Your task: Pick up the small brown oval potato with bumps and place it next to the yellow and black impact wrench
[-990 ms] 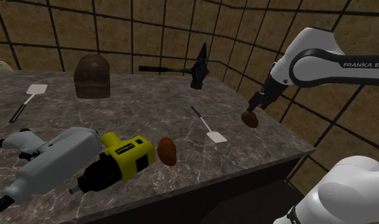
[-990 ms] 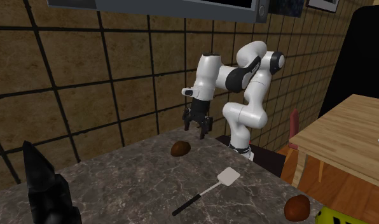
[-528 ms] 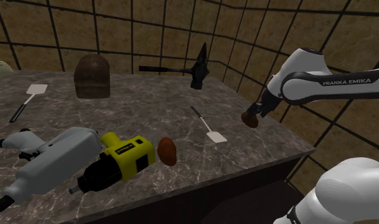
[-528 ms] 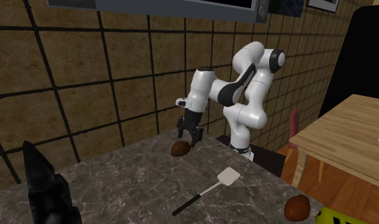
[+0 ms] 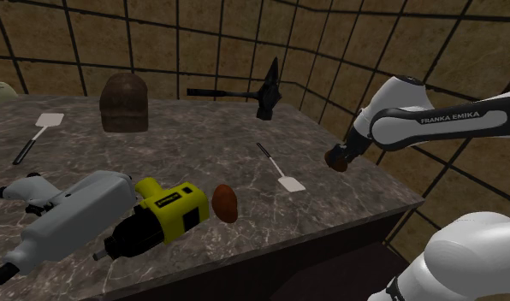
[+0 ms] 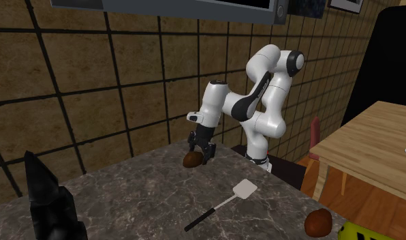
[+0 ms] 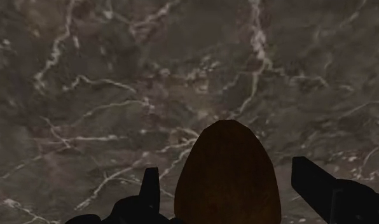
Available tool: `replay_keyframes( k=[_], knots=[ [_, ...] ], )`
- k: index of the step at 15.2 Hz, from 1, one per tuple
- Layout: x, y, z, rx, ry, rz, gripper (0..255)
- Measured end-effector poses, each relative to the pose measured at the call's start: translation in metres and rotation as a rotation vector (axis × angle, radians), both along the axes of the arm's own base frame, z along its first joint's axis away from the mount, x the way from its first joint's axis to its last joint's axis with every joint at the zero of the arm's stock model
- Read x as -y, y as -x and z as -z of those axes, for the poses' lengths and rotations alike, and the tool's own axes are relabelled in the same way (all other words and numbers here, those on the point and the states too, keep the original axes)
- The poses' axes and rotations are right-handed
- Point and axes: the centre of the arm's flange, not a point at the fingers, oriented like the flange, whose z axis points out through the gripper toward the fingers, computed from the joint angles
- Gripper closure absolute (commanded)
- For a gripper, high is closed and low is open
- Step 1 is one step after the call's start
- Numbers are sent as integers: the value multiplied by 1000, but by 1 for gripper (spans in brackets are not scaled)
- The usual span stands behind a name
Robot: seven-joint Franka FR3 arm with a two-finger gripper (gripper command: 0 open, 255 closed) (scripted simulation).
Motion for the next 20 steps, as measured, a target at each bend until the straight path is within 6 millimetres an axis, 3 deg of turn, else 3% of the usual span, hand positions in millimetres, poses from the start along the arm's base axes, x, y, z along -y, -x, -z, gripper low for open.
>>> replay_keyframes(
  k=[3,4,14,20],
  knots=[
    [0,0,0,0,0,0,0],
    [0,0,0,0,0,0,255],
    [0,0,0,1,0,0,255],
    [-1,-1,-26,1,0,0,255]
  ],
)
